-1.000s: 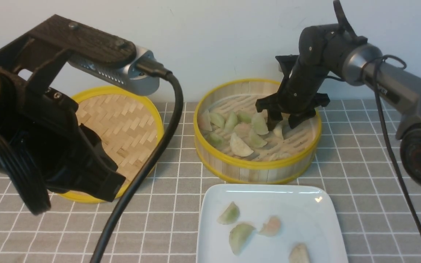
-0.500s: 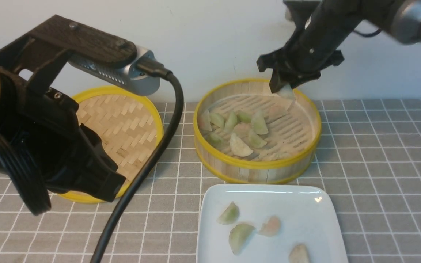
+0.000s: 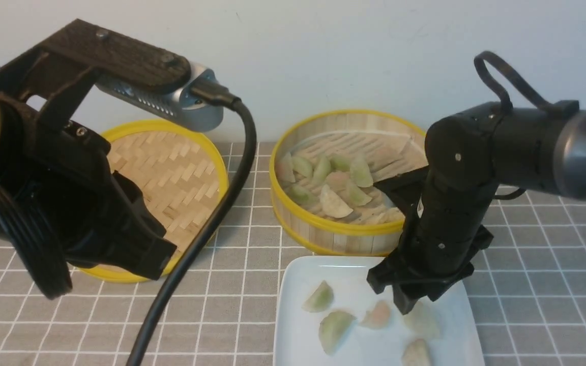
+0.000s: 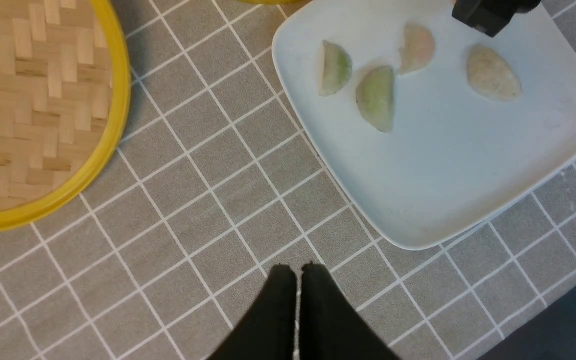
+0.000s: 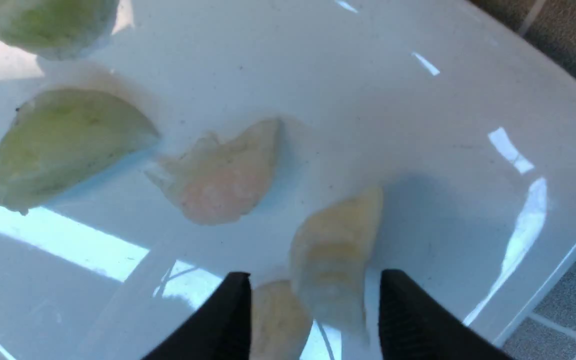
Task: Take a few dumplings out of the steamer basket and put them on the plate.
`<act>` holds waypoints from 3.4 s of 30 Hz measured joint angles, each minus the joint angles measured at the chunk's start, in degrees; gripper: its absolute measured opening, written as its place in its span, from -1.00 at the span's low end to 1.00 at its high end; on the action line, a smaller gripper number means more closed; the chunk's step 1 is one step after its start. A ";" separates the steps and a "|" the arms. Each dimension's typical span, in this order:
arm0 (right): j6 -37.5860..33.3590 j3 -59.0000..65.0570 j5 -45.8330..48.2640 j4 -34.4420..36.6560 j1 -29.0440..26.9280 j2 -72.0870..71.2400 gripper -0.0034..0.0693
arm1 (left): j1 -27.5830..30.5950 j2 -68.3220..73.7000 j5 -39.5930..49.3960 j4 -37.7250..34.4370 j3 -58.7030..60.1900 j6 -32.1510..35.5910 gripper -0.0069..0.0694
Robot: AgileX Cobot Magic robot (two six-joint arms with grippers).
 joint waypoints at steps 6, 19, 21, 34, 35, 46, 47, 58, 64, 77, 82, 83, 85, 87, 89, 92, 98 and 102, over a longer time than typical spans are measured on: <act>-2.31 -1.41 1.44 -0.02 0.00 -0.17 0.64 | 0.00 0.00 -1.07 -0.01 0.00 0.00 -0.83; 4.61 -1.77 3.61 -10.60 0.00 -36.10 -0.89 | 0.00 0.00 -4.26 -0.01 0.00 0.00 -0.83; 6.89 2.40 -0.93 -11.64 0.00 -46.24 -0.93 | 0.00 0.00 -5.00 -0.01 0.00 0.00 -0.83; 12.79 44.19 -35.65 -15.97 0.00 -98.78 -0.94 | 0.00 0.00 -8.53 -0.05 0.00 0.05 -0.83; 13.97 46.50 -36.33 -17.23 0.00 -100.83 -0.94 | 0.00 0.00 -8.80 -0.12 0.00 0.05 -0.83; 21.83 52.77 -37.27 -25.67 0.00 -106.47 -0.95 | 0.00 -6.20 -12.34 -2.32 7.51 0.01 -0.83; 21.88 52.83 -37.27 -25.71 0.00 -106.47 -0.95 | 0.00 -8.35 -14.08 -2.48 9.58 0.01 -0.83; 21.94 52.99 -37.27 -25.71 0.00 -106.47 -0.95 | 0.00 -29.63 -29.58 -6.56 24.50 -2.25 -0.83; 21.94 52.99 -37.27 -25.71 0.00 -106.47 -0.95 | 0.00 -32.81 -29.52 -8.46 24.55 -2.40 -0.83; 21.94 52.99 -37.27 -25.73 0.00 -106.47 -0.95 | 2.01 -35.60 -36.88 -3.19 31.20 8.69 -0.83; 21.94 52.99 -37.27 -25.73 0.00 -106.47 -0.95 | 13.86 -46.45 -49.03 -2.35 46.79 10.12 -0.83; 21.94 52.99 -37.27 -25.73 0.00 -106.47 -0.95 | 15.06 -47.51 -49.40 -2.35 48.23 10.22 -0.83; 21.94 52.99 -37.27 -25.73 0.00 -106.47 -0.95 | 22.58 -53.94 -53.00 -2.35 57.19 10.40 -0.83; 21.94 52.99 -37.27 -25.73 0.00 -106.47 -0.95 | 26.37 -57.32 -53.89 -2.23 62.13 10.39 -0.83; 21.94 52.99 -37.27 -25.73 0.00 -106.47 -0.95 | 29.52 -60.84 -53.89 -2.18 67.01 10.39 -0.83; 21.94 52.99 -37.27 -25.73 0.00 -106.47 -0.95 | 31.10 -64.13 -53.82 -2.13 72.78 10.39 -0.83; 21.94 52.99 -37.27 -25.73 0.00 -106.47 -0.95 | 31.45 -65.76 -50.40 -2.02 74.84 10.39 -0.83; 21.94 52.99 -37.27 -25.73 0.00 -106.47 -0.95 | 31.45 -65.76 -50.21 -2.02 74.84 10.39 -0.83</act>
